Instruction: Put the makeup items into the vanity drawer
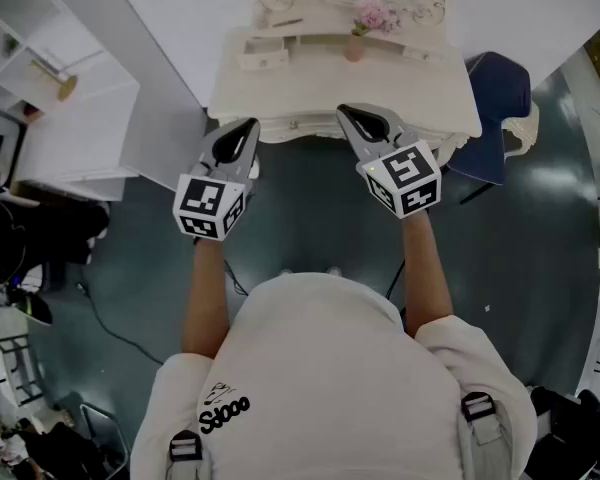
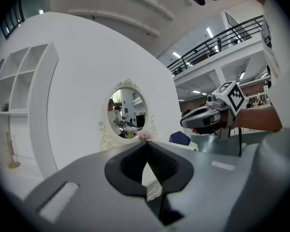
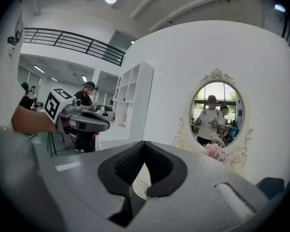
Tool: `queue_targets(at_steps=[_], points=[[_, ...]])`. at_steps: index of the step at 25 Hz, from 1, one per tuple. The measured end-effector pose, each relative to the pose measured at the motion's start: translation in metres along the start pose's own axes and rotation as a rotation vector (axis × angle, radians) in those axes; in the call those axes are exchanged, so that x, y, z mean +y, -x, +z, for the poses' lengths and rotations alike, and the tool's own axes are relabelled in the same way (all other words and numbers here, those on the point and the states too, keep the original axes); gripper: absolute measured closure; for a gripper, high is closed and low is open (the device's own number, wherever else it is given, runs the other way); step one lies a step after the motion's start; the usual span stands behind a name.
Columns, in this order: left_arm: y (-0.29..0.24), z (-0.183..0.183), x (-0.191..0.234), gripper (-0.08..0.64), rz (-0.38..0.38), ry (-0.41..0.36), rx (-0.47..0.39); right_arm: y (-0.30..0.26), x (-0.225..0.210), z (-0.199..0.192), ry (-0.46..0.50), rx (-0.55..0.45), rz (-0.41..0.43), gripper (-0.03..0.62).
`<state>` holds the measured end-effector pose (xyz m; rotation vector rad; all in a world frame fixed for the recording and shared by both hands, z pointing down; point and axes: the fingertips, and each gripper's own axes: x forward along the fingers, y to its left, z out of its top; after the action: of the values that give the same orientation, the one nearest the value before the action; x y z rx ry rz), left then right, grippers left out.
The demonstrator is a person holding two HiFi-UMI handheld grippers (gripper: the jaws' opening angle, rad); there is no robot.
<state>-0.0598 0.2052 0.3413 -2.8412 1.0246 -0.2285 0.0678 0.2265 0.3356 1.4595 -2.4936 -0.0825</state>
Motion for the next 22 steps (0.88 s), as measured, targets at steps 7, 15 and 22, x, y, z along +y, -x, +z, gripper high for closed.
queue_targets(at_steps=[7,15,22], points=[[-0.017,0.004,-0.032,0.541,0.012,-0.028,-0.012,0.019,-0.028,-0.009,-0.040,-0.043,0.018,0.589],[-0.027,-0.002,-0.038,0.541,0.055,0.000,0.012,0.019,-0.038,-0.023,-0.097,-0.052,0.074,0.589],[-0.056,-0.012,-0.012,0.541,0.043,-0.002,0.017,-0.019,-0.054,-0.027,-0.092,-0.029,0.087,0.591]])
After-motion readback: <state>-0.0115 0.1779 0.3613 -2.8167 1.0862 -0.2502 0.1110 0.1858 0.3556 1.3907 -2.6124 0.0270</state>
